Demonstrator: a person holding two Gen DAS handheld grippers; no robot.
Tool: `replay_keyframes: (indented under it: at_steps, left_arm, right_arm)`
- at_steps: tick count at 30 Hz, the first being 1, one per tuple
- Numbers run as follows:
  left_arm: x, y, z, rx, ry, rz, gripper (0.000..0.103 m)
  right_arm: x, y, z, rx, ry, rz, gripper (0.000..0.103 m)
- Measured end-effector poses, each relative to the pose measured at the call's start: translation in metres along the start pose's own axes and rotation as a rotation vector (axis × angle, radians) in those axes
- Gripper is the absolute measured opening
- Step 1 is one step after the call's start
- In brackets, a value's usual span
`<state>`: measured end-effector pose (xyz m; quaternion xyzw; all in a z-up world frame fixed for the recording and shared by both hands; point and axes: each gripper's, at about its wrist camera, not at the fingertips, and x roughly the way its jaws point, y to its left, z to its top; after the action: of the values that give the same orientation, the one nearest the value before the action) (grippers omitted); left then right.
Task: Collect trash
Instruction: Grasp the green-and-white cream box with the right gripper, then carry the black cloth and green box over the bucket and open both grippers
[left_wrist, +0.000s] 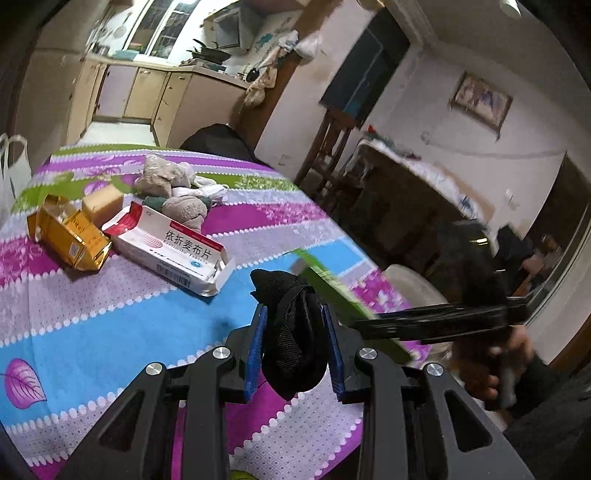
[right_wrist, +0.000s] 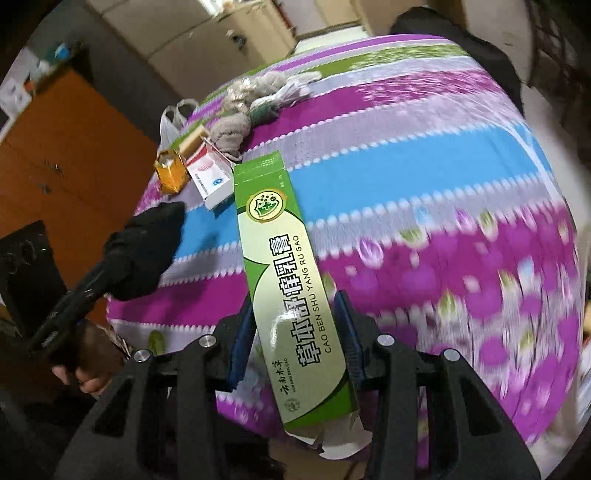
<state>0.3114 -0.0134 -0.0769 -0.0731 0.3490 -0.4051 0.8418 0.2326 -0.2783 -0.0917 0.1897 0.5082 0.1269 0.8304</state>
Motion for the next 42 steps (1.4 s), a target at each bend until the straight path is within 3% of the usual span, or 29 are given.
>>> replay_keyframes:
  at_steps: [5, 10, 14, 19, 28, 42]
  left_arm:
    - [0.018, -0.024, 0.002, 0.08, 0.039, 0.116, 0.031]
    - [0.04, -0.039, 0.011, 0.11, 0.084, 0.246, 0.031]
    - [0.059, -0.046, 0.02, 0.133, 0.121, 0.357, 0.031]
    - [0.068, -0.058, 0.037, 0.163, 0.11, 0.409, 0.031]
    - [0.09, -0.091, 0.062, 0.236, 0.082, 0.412, 0.031]
    - [0.125, -0.161, 0.083, 0.359, 0.08, 0.305, 0.031]
  right_arm:
    - [-0.012, -0.008, -0.024, 0.078, -0.048, 0.022, 0.041]
    - [-0.016, -0.001, -0.033, 0.071, -0.062, 0.011, 0.04]
    - [-0.039, 0.004, -0.032, 0.021, -0.117, -0.049, 0.039]
    - [-0.083, 0.011, -0.021, -0.057, -0.221, -0.169, 0.034]
    - [-0.13, -0.011, -0.006, -0.039, -0.327, -0.243, 0.034]
    - [-0.209, -0.053, -0.025, 0.06, -0.451, -0.419, 0.034]
